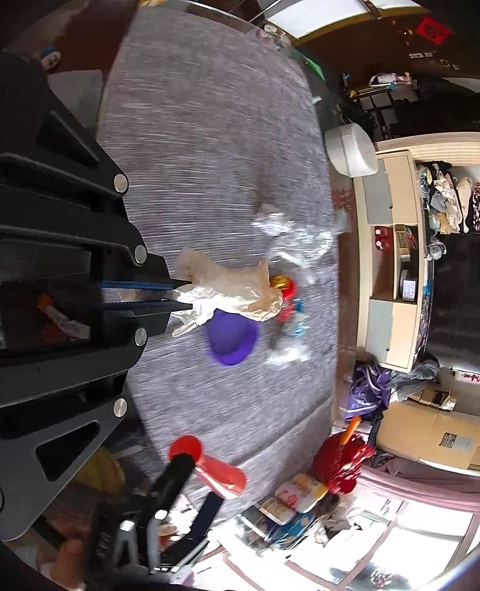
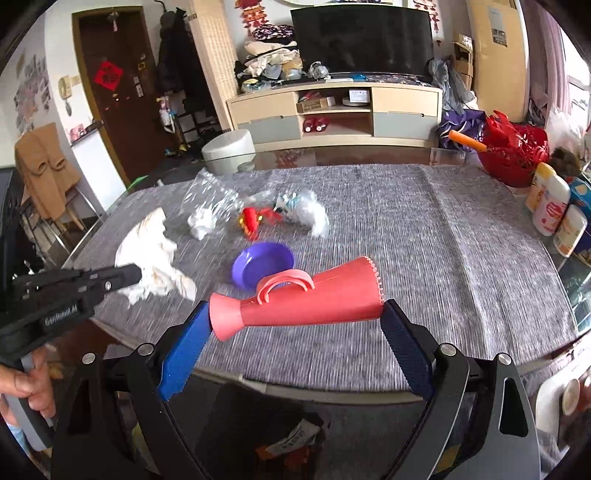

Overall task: Collect trash
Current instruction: 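Grasp the pink plastic horn with the right tool while the left tool grasps the tissue, then lower both tools over the bin, release the tissue and horn, raise tools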

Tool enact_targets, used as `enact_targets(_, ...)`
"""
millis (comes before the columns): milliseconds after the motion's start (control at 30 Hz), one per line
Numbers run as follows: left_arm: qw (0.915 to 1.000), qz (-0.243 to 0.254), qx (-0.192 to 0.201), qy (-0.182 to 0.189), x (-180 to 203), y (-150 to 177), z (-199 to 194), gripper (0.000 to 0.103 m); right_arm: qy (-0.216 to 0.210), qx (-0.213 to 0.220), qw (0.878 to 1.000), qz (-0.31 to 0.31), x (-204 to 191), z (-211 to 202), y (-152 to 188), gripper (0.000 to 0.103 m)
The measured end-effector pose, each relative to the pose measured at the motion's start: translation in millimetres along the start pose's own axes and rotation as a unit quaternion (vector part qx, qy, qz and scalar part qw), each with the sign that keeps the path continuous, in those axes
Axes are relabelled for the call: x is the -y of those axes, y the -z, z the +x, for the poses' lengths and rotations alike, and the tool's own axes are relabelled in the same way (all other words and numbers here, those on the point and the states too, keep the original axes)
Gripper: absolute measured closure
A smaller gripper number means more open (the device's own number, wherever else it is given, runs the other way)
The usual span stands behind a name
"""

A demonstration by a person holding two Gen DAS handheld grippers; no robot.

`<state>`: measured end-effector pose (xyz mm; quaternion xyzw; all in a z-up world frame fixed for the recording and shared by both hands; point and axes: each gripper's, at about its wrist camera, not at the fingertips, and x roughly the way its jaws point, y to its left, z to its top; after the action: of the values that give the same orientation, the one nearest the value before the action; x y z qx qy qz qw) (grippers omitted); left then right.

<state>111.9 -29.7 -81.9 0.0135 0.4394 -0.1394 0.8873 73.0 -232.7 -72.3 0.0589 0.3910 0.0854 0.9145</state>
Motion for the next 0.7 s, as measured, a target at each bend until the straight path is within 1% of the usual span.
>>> enact_targets(233, 0.9994, 0.001, -0.029, 0.019, 3, 63, -7, 0.099, -0.005, -0.029, 1.0, -0.002, -7, -8, 43, 0.011)
enact_targets(333, 0.9984, 0.001, -0.041, 0.039, 8, 89, -4, 0.099, -0.005, -0.043, 0.999, -0.004, -9, -7, 63, 0.011)
enact_targets(467, 0.9966, 0.003, -0.065, 0.05, 15, 119, 8, 0.099, 0.002, -0.058, 0.998, -0.002, -8, -1, 84, 0.011)
enact_targets(567, 0.9946, -0.007, -0.084, 0.059, 17, 144, 21, 0.099, 0.009, -0.072, 0.997, 0.009, -4, 7, 98, 0.011)
enact_targets(700, 0.9914, -0.017, -0.111, 0.067, 20, 165, 39, 0.099, 0.012, -0.097, 0.995, 0.028, 2, 23, 122, 0.011)
